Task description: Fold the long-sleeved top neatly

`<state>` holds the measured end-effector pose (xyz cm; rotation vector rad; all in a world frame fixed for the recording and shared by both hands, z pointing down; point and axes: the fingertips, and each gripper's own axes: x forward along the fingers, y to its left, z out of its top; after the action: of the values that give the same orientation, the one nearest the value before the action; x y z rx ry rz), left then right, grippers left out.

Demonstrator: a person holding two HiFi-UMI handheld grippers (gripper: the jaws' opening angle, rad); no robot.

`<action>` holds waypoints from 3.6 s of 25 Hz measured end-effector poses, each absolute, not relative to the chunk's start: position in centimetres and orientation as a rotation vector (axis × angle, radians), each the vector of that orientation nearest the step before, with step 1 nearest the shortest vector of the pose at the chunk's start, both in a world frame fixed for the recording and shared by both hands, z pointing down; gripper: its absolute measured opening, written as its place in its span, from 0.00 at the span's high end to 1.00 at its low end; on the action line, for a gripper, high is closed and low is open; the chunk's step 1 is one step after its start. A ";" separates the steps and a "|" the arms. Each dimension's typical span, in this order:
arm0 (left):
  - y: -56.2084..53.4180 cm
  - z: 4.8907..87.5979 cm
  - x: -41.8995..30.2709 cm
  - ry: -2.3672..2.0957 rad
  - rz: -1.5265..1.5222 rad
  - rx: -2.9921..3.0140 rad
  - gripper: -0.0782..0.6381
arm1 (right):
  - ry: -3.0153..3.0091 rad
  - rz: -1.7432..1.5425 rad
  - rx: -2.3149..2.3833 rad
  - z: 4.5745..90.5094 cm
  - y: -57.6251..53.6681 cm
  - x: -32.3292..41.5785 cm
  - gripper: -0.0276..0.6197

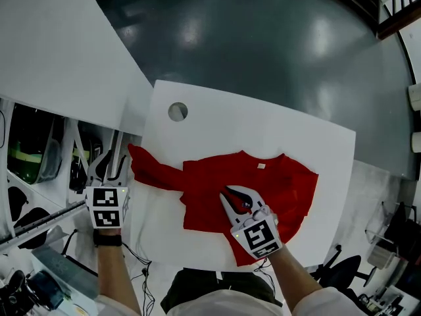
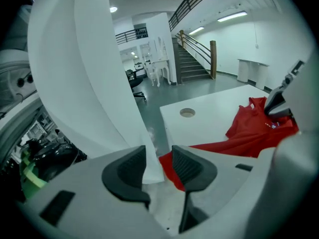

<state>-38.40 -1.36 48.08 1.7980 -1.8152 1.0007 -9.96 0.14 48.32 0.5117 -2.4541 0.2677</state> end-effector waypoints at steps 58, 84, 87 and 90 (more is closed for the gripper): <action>12.6 49.8 -17.1 -1.350 1.121 2.068 0.85 | -2.470 0.201 0.713 44.1 7.9 3.3 0.87; 34.7 53.5 -11.4 -1.270 1.135 1.891 0.85 | -2.480 0.093 0.675 41.9 22.2 9.6 0.87; 35.5 53.6 -11.3 -1.255 1.146 1.878 0.85 | -2.482 0.094 0.679 41.9 22.5 9.7 0.87; 35.8 53.0 -11.5 -1.244 1.173 1.866 0.83 | -2.479 0.104 0.683 41.9 22.6 10.1 0.87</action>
<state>-11.54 35.77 53.05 1.8659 -1.2440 1.1734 10.14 22.62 41.95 0.6825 -2.4790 0.1038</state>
